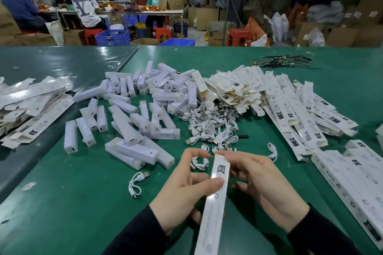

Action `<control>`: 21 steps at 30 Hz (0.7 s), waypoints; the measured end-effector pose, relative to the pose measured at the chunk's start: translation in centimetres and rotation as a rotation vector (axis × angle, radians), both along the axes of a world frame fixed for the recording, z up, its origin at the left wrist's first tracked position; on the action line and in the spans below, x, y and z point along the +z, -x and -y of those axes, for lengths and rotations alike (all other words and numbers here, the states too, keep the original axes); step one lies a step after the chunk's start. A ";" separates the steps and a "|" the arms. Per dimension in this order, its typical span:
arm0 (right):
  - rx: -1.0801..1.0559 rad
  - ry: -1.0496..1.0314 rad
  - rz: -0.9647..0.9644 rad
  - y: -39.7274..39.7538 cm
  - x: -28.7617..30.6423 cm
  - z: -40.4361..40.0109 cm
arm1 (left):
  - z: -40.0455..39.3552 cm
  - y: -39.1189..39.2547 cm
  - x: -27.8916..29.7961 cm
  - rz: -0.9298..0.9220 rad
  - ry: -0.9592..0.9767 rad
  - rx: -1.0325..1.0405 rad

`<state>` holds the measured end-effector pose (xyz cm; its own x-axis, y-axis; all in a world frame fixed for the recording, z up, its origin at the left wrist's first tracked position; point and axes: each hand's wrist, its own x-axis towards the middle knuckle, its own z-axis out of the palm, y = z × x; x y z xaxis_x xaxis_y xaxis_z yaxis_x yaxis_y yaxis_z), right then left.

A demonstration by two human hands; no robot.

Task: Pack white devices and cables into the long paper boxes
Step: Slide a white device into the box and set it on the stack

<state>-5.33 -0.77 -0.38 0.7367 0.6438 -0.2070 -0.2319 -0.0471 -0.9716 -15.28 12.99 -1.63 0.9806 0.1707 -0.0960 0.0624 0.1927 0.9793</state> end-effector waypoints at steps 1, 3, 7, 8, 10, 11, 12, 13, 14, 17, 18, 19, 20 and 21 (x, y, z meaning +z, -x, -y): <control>-0.001 -0.002 -0.008 0.0 0.0 0.0 | 0.0 0.0 0.0 0.005 0.011 0.008; -0.003 0.003 -0.038 -0.1 0.0 0.0 | 0.0 0.2 0.1 0.012 0.027 -0.007; 0.032 0.015 -0.073 0.0 -0.1 -0.1 | -0.3 0.1 0.5 0.003 0.022 -0.050; 0.038 0.009 -0.074 0.1 -0.1 -0.1 | -0.3 0.1 0.6 -0.001 0.033 -0.060; 0.051 -0.005 -0.062 0.1 -0.2 -0.1 | -0.3 0.2 0.9 -0.011 0.054 -0.075; 0.057 -0.010 -0.051 0.2 -0.2 -0.1 | -0.3 0.2 1.0 -0.014 0.065 -0.076; 0.061 -0.012 -0.043 0.2 -0.1 -0.2 | -0.3 0.3 1.1 -0.016 0.075 -0.075; 0.063 -0.012 -0.041 0.2 -0.1 -0.2 | -0.3 0.3 1.1 -0.018 0.082 -0.074; 0.062 -0.011 -0.043 0.1 -0.1 -0.3 | -0.4 0.2 1.2 -0.018 0.089 -0.072; 0.061 -0.004 -0.056 0.2 -0.3 -0.3 | -0.4 0.2 1.2 -0.025 0.094 -0.058; 0.062 -0.001 -0.052 0.2 -0.2 -0.3 | -0.3 0.3 1.2 -0.028 0.090 -0.058; 0.060 0.001 -0.039 0.4 -0.2 -0.3 | -0.3 0.3 1.3 -0.032 0.088 -0.057; 0.053 0.000 -0.012 0.5 -0.1 -0.3 | -0.4 0.2 1.4 -0.037 0.095 -0.056; 0.040 0.001 0.030 0.6 -0.1 -0.3 | -0.5 0.2 1.6 -0.047 0.106 -0.050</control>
<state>-5.98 -0.43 -0.47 0.7162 0.6728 -0.1854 -0.2001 -0.0564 -0.9781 -15.50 13.46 -0.03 0.9816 0.1081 -0.1573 0.1201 0.2908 0.9492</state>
